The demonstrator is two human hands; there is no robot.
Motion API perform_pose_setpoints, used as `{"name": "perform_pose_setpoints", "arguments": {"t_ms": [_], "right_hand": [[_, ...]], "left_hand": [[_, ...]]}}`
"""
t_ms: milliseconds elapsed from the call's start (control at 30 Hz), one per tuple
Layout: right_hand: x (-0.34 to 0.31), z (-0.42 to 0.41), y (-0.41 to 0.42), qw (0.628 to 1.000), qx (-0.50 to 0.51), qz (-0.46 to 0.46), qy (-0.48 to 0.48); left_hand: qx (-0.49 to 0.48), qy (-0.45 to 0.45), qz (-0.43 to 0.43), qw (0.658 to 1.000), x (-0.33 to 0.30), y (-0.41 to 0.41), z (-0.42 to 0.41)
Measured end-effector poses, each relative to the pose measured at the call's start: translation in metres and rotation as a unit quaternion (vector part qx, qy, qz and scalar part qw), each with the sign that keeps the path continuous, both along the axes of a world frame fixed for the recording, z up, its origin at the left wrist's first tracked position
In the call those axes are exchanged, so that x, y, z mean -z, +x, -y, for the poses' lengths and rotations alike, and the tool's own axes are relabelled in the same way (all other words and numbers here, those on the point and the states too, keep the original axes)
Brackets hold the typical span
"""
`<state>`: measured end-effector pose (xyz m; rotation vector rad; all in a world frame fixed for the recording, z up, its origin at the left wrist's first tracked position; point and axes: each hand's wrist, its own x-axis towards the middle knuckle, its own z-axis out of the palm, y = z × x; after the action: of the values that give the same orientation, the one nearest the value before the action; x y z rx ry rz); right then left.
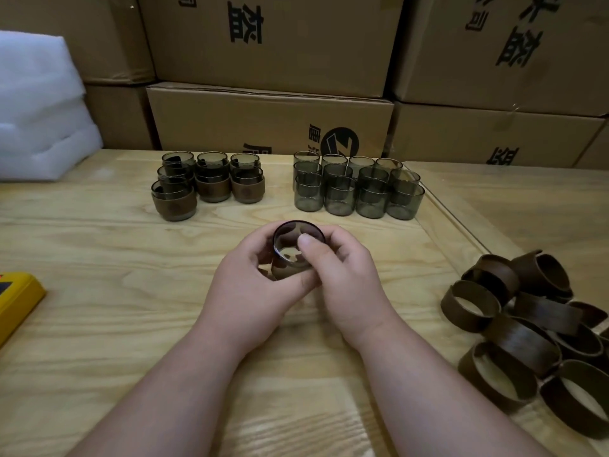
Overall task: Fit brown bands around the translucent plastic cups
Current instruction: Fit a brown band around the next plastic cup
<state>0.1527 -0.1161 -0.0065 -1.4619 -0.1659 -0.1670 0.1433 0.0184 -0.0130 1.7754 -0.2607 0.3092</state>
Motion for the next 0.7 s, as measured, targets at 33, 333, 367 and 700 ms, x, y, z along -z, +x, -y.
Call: {"name": "perform_pose_setpoints", "arguments": {"t_ms": [33,333,367,700], "right_hand": [[0.000,0.000,-0.001,1.000,0.007,-0.004,0.008],[-0.002,0.001,-0.012,0.970,0.183,0.078,-0.141],[-0.003,0.001,-0.014,0.964,0.190,0.088,-0.166],[-0.046,0.032,-0.041,0.846,0.361,0.228,-0.320]], "left_hand": [[0.002,0.002,0.000,1.000,0.000,0.000,0.000],[0.027,0.062,-0.041,0.997,0.002,-0.002,0.001],[0.033,0.079,-0.047,0.995,0.003,-0.002,0.001],[0.058,0.157,-0.086,0.982,0.005,-0.001,0.001]]}}
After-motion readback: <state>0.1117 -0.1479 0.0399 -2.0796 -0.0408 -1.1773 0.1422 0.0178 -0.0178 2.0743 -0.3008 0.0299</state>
